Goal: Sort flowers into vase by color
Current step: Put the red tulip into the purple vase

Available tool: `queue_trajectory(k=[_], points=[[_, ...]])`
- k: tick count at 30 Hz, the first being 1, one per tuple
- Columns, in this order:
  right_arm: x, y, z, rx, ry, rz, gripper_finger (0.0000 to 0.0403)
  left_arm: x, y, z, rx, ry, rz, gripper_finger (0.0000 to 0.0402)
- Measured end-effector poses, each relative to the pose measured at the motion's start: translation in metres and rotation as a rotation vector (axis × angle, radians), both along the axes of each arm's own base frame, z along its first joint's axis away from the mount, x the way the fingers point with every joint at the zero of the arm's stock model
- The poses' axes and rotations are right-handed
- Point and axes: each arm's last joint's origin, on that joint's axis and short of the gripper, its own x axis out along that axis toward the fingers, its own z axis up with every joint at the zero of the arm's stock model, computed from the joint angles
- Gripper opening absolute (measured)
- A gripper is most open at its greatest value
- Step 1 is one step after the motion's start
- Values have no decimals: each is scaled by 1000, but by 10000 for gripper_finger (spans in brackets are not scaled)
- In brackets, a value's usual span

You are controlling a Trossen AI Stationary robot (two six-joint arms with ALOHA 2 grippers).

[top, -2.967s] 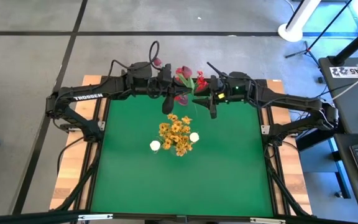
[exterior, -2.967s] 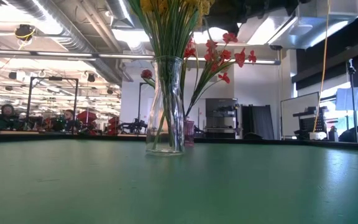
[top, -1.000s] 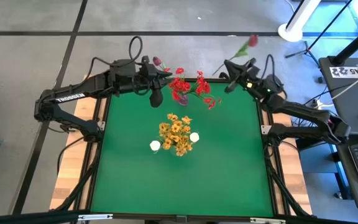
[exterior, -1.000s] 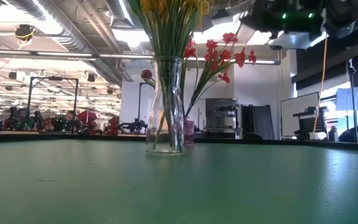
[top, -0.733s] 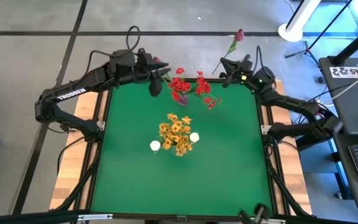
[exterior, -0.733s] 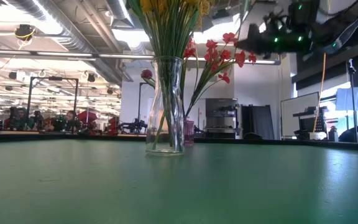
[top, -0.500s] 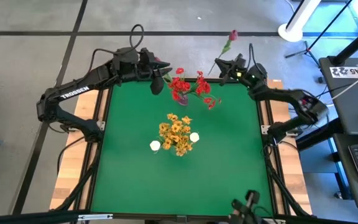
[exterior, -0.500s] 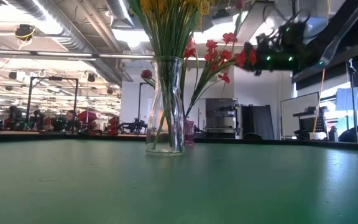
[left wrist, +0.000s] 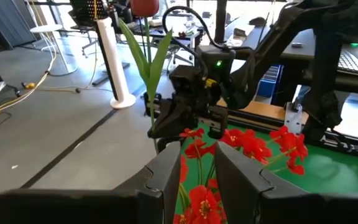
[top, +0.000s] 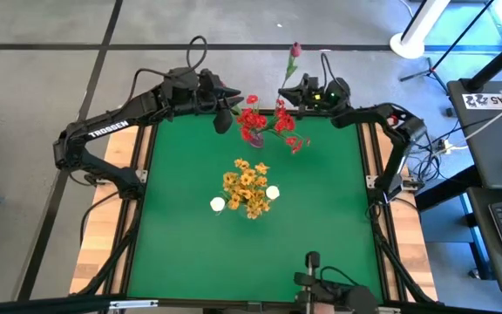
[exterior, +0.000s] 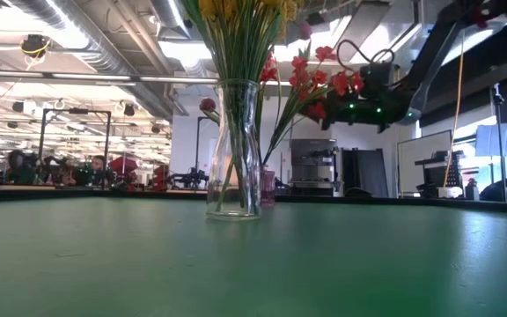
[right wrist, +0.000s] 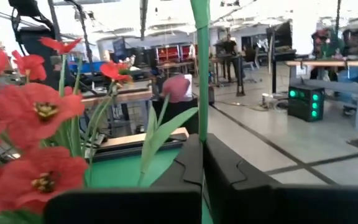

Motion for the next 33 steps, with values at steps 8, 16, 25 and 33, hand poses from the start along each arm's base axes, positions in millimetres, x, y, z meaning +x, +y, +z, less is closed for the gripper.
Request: queue_trajectory(k=[8,16,25,33], points=[[28,6,-14,-34,-6,72,0,0,0,-1,-4,8,0,95],[52,18,-16,-41,-8,147,0,0,0,-2,-11,15,2,95],[61,25,-21,-43,37,169,0,-1,0,-3,-17,22,3,95],[61,24,-25,-34,70,165,0,-1,0,-3,-20,28,4,95]])
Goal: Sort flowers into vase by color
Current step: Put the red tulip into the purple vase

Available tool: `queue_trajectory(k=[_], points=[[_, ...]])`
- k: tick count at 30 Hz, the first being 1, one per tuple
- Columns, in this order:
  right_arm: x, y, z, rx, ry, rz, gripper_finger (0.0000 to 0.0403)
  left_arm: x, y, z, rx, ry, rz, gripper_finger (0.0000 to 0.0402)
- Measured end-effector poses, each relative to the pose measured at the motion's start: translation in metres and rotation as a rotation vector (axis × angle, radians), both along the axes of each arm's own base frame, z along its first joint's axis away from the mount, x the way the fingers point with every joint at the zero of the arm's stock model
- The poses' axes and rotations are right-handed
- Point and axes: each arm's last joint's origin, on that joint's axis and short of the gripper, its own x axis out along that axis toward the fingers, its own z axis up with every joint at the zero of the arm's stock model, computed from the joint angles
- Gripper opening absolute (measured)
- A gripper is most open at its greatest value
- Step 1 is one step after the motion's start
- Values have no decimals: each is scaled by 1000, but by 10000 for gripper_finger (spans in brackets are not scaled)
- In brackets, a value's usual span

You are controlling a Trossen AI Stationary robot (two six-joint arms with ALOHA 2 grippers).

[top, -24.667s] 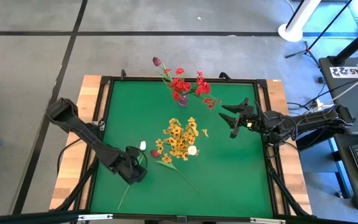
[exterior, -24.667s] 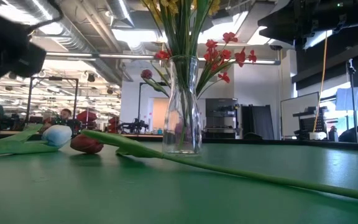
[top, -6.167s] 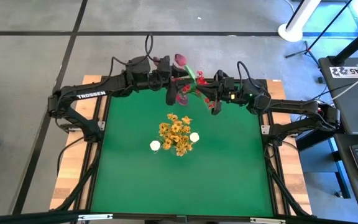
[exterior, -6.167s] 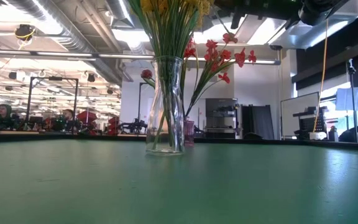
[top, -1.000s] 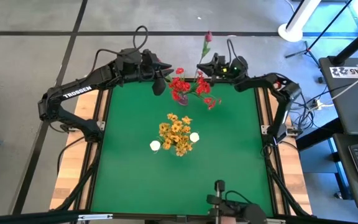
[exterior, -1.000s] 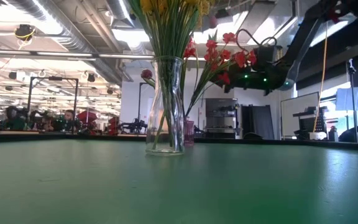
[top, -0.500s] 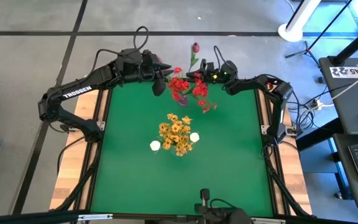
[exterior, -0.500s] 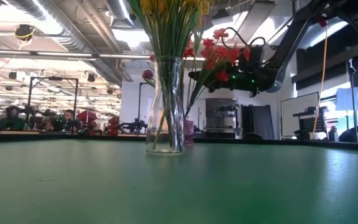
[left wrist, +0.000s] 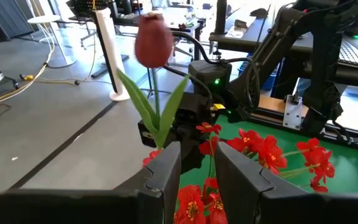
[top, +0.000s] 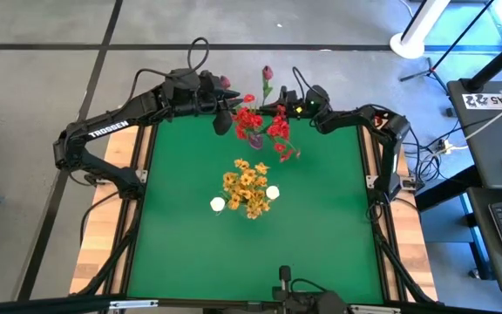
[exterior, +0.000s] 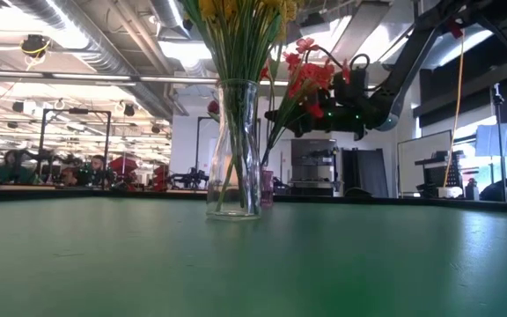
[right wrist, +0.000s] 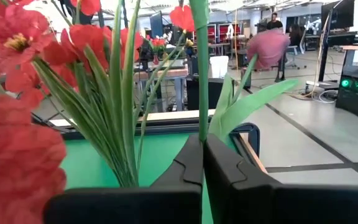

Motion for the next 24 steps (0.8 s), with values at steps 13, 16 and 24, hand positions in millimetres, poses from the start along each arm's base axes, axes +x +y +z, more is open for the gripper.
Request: queue_trajectory(k=[13,16,24], points=[[13,15,0,-19,-6,19,0,2,1,-14,-10,21,1,95],[14,16,0,-22,-5,9,0,3,1,-19,-16,35,1,95],[13,14,-7,-20,56,-6,0,3,1,-21,-19,42,1,95]])
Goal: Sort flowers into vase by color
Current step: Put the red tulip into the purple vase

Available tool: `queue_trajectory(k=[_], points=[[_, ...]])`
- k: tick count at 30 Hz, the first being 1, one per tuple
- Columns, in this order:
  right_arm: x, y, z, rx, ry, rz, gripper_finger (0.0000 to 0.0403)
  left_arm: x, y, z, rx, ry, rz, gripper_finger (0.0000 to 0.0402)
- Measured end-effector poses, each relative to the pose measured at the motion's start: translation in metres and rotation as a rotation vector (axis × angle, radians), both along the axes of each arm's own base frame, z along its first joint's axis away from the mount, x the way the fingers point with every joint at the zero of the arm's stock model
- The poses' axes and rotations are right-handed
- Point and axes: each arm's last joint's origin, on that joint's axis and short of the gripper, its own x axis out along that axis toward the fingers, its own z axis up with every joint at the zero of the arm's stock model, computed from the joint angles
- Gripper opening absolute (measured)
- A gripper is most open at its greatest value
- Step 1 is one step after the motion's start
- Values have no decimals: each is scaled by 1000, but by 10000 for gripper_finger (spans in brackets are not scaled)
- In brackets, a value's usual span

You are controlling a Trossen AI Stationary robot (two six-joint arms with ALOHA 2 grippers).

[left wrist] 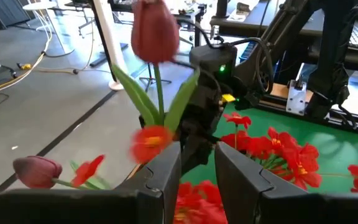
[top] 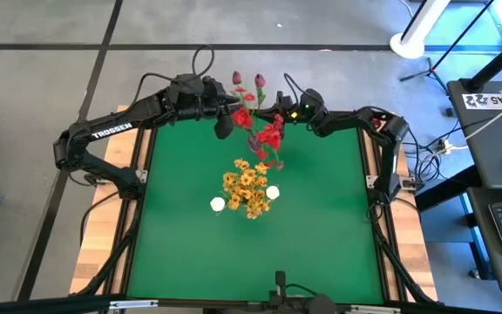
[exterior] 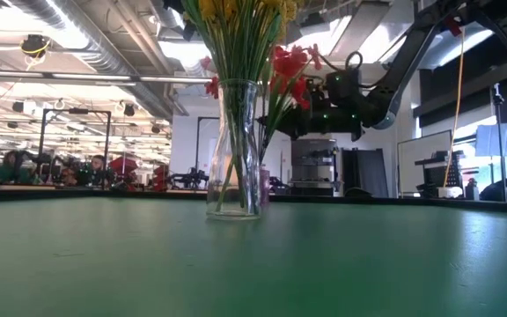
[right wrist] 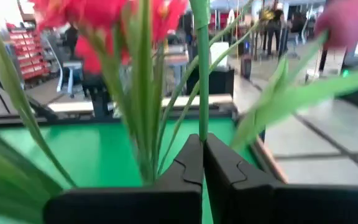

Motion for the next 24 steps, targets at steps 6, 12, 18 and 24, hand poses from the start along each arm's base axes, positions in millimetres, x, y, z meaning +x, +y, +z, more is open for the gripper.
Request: queue_trajectory(k=[6,12,18,24], points=[[0,0,-9,11,71,1,0,0,0,0,0,0,0,95],[0,0,-10,16,79,3,0,0,0,0,0,1,2,95],[-1,1,-14,23,111,5,0,0,0,0,0,1,2,95],[-1,1,-19,48,157,8,0,0,0,0,0,1,2,95]])
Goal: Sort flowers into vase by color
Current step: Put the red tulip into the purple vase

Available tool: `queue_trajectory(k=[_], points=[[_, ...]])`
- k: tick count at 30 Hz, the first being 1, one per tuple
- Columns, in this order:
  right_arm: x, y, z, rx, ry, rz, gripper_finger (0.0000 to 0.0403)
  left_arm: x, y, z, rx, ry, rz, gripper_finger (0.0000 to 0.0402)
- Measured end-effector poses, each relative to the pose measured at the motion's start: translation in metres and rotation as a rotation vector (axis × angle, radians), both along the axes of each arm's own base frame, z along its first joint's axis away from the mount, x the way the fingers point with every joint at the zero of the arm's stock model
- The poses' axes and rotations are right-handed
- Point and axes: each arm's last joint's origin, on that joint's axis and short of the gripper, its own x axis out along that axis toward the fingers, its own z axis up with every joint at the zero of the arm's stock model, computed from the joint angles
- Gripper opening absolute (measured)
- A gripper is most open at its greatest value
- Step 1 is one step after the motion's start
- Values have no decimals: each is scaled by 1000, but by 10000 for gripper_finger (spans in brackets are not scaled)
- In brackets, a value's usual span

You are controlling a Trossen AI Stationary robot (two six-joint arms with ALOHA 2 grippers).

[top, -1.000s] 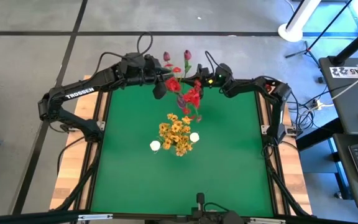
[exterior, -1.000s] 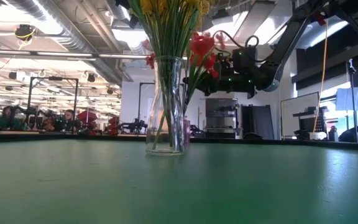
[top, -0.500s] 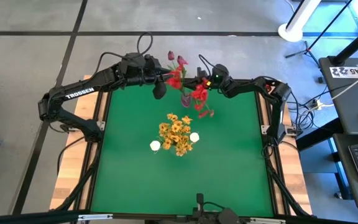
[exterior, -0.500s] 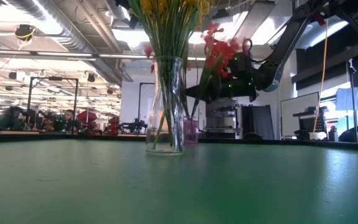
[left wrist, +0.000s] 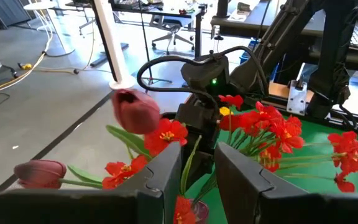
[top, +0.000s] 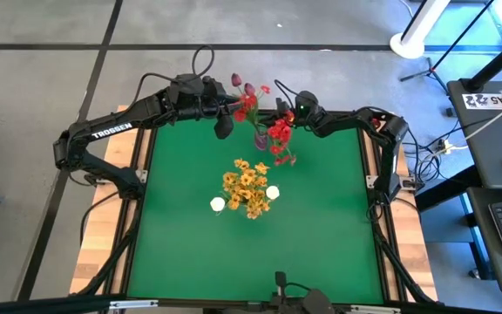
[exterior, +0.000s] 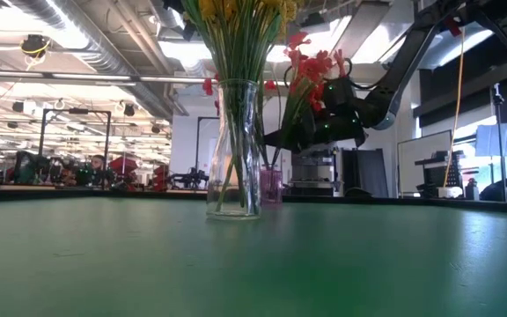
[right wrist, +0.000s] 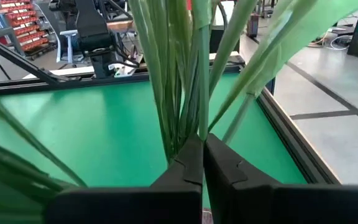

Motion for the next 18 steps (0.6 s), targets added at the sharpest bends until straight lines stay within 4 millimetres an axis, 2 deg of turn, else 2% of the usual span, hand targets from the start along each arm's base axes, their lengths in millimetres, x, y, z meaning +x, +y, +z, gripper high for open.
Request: queue_trajectory(k=[9,18], points=[[0,0,-2,5,14,1,15,0,0,0,-1,1,0,95],[0,0,-2,6,17,-2,80,0,0,0,-3,2,1,95]])
